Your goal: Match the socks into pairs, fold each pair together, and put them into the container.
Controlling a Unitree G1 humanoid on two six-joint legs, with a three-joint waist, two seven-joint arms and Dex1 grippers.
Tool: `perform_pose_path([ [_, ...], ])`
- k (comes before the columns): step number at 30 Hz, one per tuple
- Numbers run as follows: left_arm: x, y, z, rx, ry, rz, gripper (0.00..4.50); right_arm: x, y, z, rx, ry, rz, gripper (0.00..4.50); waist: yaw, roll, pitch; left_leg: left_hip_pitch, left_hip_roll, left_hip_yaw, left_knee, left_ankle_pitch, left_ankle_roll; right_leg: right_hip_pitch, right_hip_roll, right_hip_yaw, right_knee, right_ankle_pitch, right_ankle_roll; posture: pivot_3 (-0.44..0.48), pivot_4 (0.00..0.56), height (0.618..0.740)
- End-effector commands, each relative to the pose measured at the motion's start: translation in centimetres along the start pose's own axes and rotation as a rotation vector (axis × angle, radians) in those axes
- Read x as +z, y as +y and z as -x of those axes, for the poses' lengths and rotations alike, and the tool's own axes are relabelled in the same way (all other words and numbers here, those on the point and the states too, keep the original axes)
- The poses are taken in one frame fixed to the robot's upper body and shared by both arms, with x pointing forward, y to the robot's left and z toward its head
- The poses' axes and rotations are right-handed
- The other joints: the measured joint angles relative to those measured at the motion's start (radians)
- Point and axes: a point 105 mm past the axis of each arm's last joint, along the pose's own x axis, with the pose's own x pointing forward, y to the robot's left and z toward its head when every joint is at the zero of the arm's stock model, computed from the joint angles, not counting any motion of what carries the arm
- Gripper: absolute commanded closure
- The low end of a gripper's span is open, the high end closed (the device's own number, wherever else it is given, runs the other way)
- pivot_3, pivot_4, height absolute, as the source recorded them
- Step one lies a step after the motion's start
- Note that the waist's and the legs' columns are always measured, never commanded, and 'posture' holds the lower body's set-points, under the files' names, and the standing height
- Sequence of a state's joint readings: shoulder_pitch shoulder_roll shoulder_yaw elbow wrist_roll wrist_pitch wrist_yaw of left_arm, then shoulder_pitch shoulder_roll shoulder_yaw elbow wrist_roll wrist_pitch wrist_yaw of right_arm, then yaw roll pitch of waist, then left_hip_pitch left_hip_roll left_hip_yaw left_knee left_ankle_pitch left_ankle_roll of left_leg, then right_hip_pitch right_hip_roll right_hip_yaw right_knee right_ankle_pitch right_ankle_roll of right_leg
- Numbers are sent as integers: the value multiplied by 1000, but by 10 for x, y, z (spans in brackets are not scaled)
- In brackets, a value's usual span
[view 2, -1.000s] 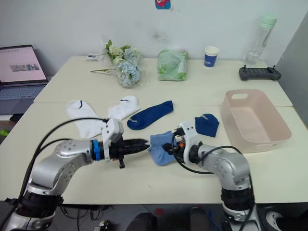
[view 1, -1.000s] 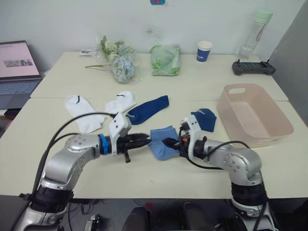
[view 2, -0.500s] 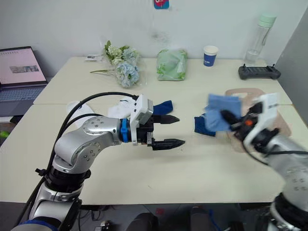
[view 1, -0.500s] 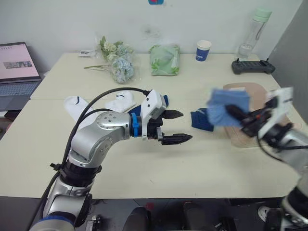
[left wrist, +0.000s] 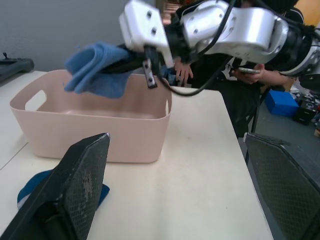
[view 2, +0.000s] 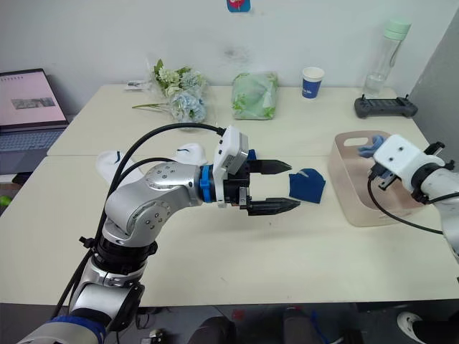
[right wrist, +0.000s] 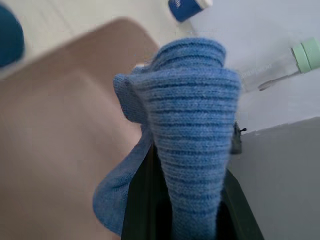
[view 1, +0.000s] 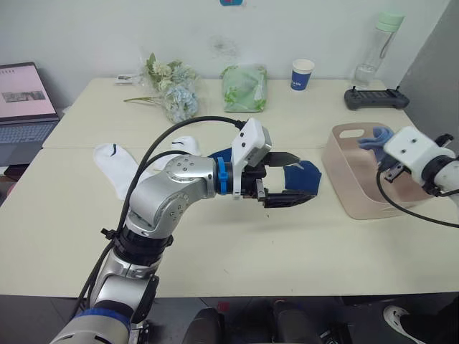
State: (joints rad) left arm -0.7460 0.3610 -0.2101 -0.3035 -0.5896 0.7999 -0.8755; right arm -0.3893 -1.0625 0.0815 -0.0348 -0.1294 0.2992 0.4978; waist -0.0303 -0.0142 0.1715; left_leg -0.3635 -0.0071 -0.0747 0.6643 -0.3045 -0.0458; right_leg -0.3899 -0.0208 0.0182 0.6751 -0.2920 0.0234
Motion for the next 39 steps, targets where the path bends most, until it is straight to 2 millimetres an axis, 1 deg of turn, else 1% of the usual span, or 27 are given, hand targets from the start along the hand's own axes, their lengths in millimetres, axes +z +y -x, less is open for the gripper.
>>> perform_pose_path([
  [1, 11, -5, -4, -31, -22, -39, 29, -5, 7, -10, 28, 61, 163, 4500, 0, 0, 0, 0, 0, 0, 0, 0, 0, 0, 0, 0, 0, 0, 0, 0, 150, 740],
  [7, 11, -8, -8, -38, -20, -43, 29, -11, 11, -27, 61, 120, 179, 4500, 1, 0, 0, 0, 0, 0, 1, 0, 0, 0, -2, 0, 0, 0, 0, 0, 150, 740],
  [10, 10, -9, -10, -39, -20, -44, 29, -17, 9, -32, 84, 147, 183, 4500, 2, 0, 0, 0, 0, -1, 1, 0, 0, 0, -2, 0, 0, 0, 0, 0, 150, 740],
  [14, 10, -9, -11, -39, -22, -43, 29, -26, 13, -36, 152, 171, 172, 4500, 2, 0, 0, 0, 0, -1, 1, 0, 0, 0, -2, 0, 0, 0, 0, 0, 150, 740],
  [19, 10, -8, -11, -32, -25, -50, 29, -30, 18, -41, 222, 182, 149, 4500, 2, 0, 0, 0, 0, 0, 2, 0, 0, 0, -3, 0, 1, 0, 0, 0, 150, 740],
  [21, 11, -7, -12, -26, -28, -54, 0, -27, 15, -41, 232, 168, 128, 3836, 2, 0, 0, 0, 0, -1, 3, 0, 0, 1, -3, 0, 1, 0, 0, 0, 150, 740],
  [23, 11, -6, -12, -19, -29, -56, 0, -24, 16, -39, 268, 158, 79, 3350, 2, 0, 0, 0, -1, -1, 3, 0, 0, 1, -3, 0, 2, 0, 0, 0, 150, 740],
  [24, 11, -6, -11, -17, -28, -58, 0, -23, 16, -38, 279, 155, 57, 3001, 2, 0, 0, 0, -1, -1, 3, 0, 0, 1, -3, 0, 2, 0, 0, 0, 150, 740],
  [28, 12, -4, -10, -9, -30, -60, 0, -19, -1, -29, 272, 157, 87, 1584, 2, 0, 0, 0, 0, -1, 3, 0, 0, 1, -3, -1, 2, 0, 0, 0, 150, 740],
  [30, 13, -3, -10, -3, -36, -57, 0, -17, -5, -24, 289, 151, 78, 920, 2, 0, 0, 0, 0, -1, 3, 0, 0, 0, -3, -1, 2, 0, 0, 0, 150, 740],
  [32, 13, -2, -9, 1, -38, -56, 0, -10, -4, -17, 328, 124, 44, 920, 2, 0, 0, 0, 0, -1, 3, 0, 0, 0, -3, 0, 2, 0, 0, 0, 150, 740],
  [36, 9, 2, -4, 18, -17, -58, 0, 3, -4, 9, 426, 77, 29, 920, 3, 0, 0, 0, 0, -2, 2, 0, 0, 0, -3, -1, 2, 0, 0, 0, 150, 740],
  [39, 3, 7, 5, 46, 15, -69, 0, 11, -13, 26, 439, 58, 23, 920, 4, 0, 0, 0, 0, -2, 2, 0, 0, 0, -3, -1, 2, 0, 0, 0, 150, 740],
])
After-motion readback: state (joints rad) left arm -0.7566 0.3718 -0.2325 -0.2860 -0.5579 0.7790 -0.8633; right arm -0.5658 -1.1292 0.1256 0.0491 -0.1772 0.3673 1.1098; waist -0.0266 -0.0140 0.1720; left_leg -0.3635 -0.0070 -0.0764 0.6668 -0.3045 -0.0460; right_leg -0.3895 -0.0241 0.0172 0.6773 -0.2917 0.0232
